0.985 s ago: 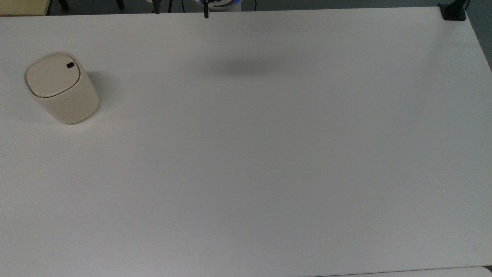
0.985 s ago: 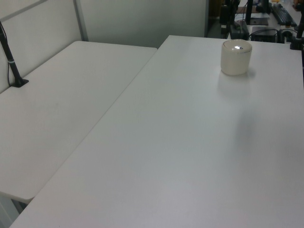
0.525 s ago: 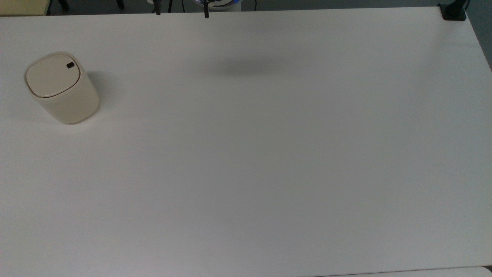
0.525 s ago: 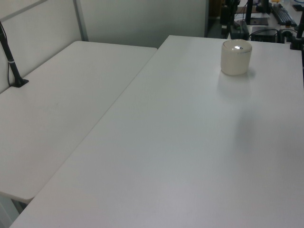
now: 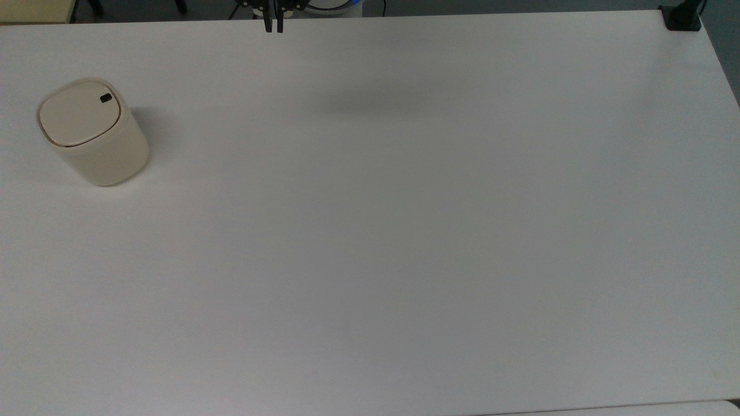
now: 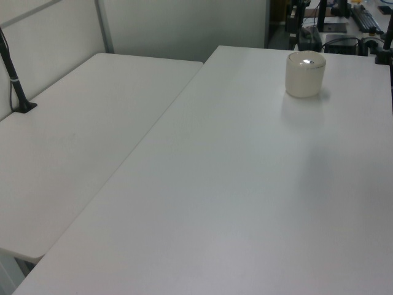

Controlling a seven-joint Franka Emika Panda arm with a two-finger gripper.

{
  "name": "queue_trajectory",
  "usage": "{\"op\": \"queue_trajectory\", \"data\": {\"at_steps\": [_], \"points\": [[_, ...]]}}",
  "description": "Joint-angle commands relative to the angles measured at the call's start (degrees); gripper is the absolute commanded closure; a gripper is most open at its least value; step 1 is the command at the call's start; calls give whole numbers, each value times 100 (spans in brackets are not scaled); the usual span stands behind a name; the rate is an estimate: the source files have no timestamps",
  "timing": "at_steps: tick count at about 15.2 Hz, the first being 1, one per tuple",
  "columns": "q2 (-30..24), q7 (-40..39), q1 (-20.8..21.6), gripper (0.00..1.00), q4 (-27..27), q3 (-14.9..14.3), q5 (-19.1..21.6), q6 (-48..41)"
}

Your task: Open the trash bin

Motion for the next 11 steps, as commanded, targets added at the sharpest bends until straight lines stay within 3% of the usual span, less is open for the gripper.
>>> {"op": "queue_trajectory", "data": {"at_steps": [1, 6, 11], "points": [[-80, -79, -343, 100, -101, -31, 108, 42], [69, -61, -1107, 100, -118, -40, 64, 244], [631, 53, -1933, 100, -162, -48, 11, 673]]}}
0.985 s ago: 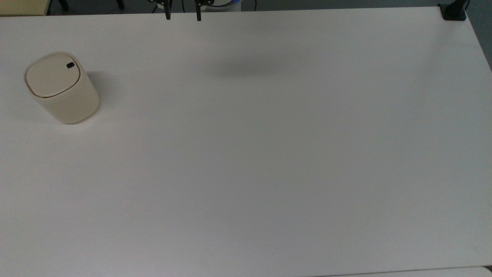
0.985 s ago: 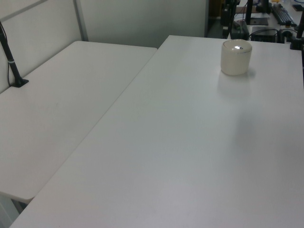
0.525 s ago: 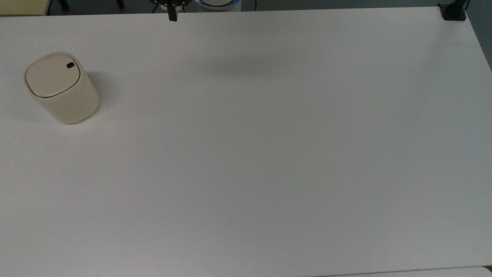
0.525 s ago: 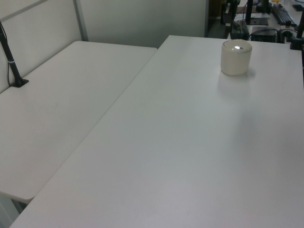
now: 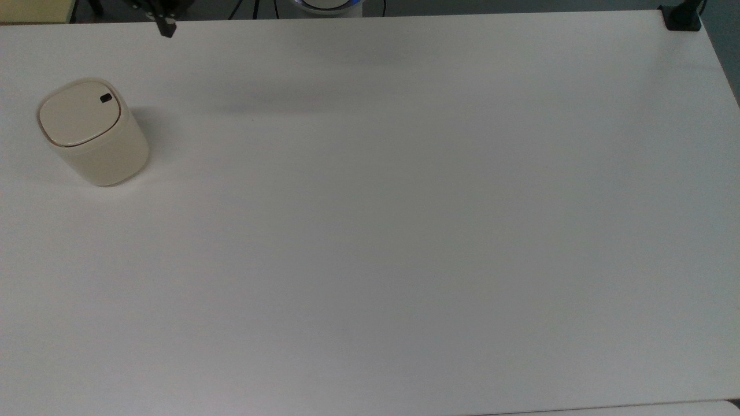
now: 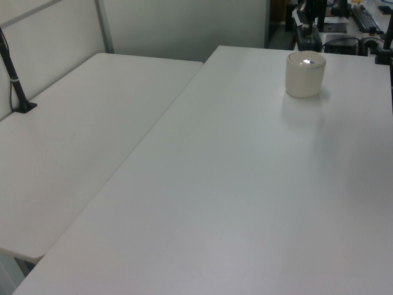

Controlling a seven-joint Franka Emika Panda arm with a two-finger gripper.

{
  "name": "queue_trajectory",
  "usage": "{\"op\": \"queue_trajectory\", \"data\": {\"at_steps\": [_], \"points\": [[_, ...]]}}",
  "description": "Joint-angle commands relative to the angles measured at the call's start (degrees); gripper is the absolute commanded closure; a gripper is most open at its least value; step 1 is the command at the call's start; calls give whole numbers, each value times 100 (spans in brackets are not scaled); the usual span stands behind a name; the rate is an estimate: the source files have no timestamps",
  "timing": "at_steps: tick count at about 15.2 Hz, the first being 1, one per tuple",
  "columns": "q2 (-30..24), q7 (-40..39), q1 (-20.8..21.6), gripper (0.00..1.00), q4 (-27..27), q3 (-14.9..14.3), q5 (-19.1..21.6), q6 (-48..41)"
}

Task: Open the trash bin
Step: 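Move the gripper over the cream trash bin's lid near its button, then lower the gripper and press the black button on the lid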

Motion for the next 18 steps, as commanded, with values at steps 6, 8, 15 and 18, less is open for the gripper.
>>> {"op": "queue_trajectory", "data": {"at_steps": [6, 8, 15, 18], "points": [[961, 151, -1094, 100, -151, 4, -30, 1431], [1137, 160, -1103, 100, -194, 4, -231, 1494], [1225, 151, -1226, 100, -669, 4, -381, 1916], [1182, 160, -1217, 100, -626, 4, -373, 1846]]}}
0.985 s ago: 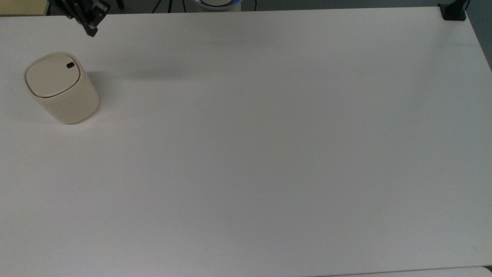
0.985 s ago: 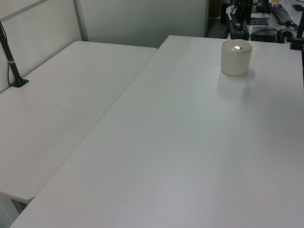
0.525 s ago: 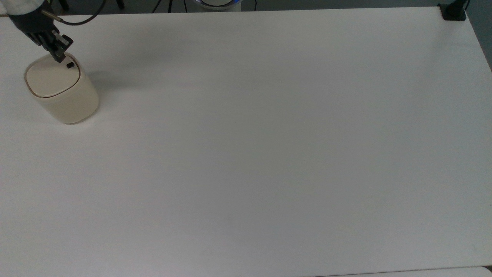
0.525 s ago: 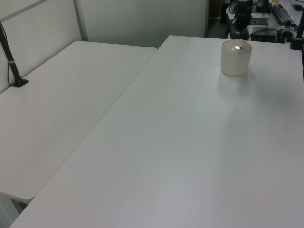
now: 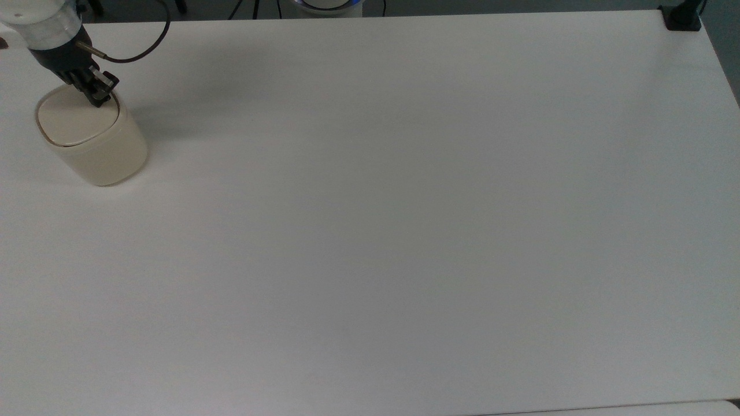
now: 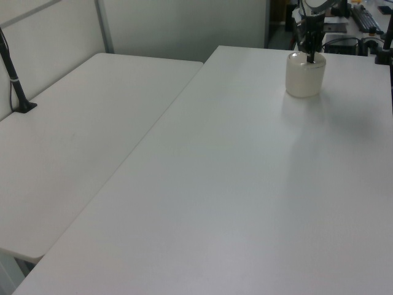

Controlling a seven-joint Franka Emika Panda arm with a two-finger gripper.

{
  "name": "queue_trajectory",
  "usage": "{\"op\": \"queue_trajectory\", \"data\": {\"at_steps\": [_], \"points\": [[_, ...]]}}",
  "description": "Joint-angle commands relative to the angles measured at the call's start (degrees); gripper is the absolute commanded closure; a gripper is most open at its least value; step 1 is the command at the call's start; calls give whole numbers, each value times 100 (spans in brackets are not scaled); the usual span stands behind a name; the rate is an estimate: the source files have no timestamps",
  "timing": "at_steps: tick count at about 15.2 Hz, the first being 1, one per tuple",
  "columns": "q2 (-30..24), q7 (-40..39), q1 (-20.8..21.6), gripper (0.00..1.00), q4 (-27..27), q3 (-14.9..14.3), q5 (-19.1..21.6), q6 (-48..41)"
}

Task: Open the trash bin
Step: 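Lower the gripper and press the black button on the lid, then lift the gripper away as the bin lid springs open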

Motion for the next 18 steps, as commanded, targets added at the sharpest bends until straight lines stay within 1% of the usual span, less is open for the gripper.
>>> {"op": "queue_trajectory", "data": {"at_steps": [1, 3, 5, 7, 12, 18], "points": [[-216, 108, -2, 100, -205, 36, -69, 119], [-419, 55, 138, 100, -13, 106, -51, -266], [-411, 29, 594, 100, 408, 124, -51, -898], [-472, 28, 1024, 100, 568, 124, -51, -1164], [-884, -103, 1790, 100, 560, 133, -16, -1305], [-1289, -279, 2440, 100, 516, 124, 2, -1657]]}}
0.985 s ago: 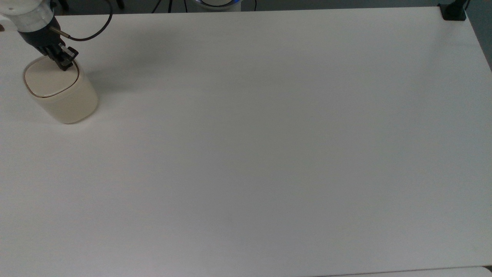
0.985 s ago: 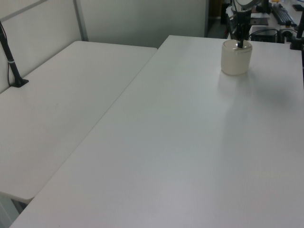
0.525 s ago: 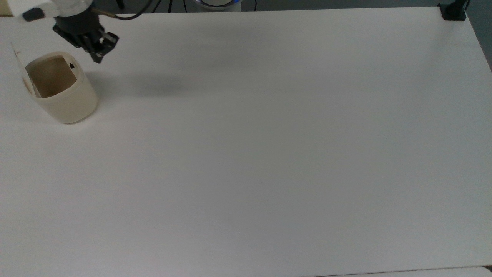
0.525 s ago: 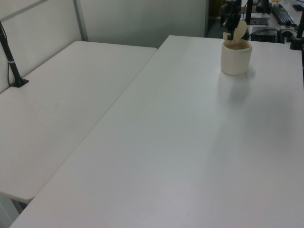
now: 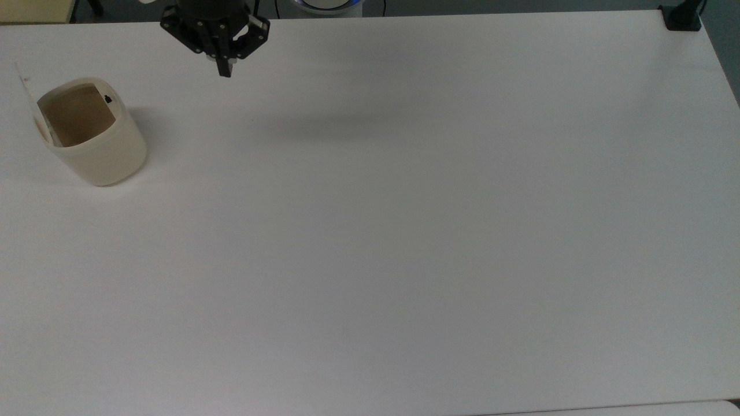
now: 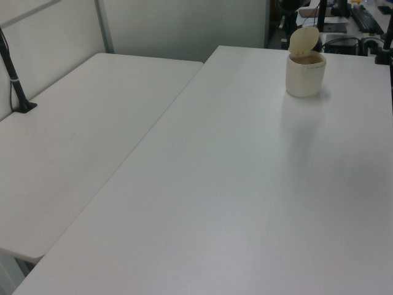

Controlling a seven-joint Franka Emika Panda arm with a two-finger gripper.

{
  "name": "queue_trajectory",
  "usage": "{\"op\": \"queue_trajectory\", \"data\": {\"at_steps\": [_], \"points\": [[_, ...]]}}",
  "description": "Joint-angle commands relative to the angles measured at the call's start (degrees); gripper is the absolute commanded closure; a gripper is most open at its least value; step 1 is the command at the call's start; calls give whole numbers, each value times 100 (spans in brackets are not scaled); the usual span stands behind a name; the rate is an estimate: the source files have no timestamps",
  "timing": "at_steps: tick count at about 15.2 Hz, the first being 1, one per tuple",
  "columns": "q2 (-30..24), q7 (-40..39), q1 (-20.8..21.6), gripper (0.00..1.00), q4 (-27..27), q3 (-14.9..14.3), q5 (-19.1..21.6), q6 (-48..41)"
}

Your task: Open the trash bin

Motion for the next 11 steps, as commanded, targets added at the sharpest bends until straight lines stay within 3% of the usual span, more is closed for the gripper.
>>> {"op": "queue_trajectory", "data": {"at_steps": [1, 5, 7, 8, 9, 11], "points": [[-332, -182, 460, 100, -128, -82, 2, -262], [-437, -138, 865, 98, -120, -117, 10, -456], [-465, -138, 884, 92, -128, -126, 89, -491], [-456, -138, 875, 82, -128, -126, 116, -483], [-456, -173, 840, 64, -120, -126, 116, -483], [-456, -191, 814, 16, -128, -143, 116, -483]]}}
